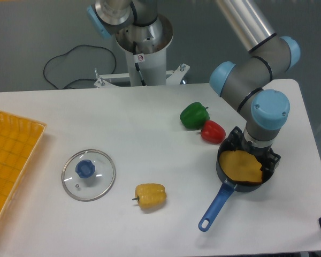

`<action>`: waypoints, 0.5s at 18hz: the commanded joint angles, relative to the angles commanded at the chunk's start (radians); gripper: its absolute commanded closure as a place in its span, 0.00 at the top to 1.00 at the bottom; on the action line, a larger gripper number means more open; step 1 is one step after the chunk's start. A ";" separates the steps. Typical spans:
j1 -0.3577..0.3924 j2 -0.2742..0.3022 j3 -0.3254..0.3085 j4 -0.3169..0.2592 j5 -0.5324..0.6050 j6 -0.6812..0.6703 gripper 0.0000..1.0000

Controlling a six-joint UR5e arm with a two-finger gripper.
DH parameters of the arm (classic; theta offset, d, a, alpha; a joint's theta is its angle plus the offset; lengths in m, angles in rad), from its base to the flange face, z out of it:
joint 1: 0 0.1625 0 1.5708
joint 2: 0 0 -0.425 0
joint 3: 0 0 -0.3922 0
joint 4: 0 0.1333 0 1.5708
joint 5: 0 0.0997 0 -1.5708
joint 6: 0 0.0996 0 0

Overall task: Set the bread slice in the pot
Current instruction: 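Hold the open gripper above the bread in the saucepan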

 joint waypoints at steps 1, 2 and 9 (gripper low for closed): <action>-0.002 0.002 0.000 0.000 0.000 0.000 1.00; 0.000 0.005 0.000 0.000 0.002 0.000 1.00; -0.026 0.037 0.020 0.002 0.003 0.002 1.00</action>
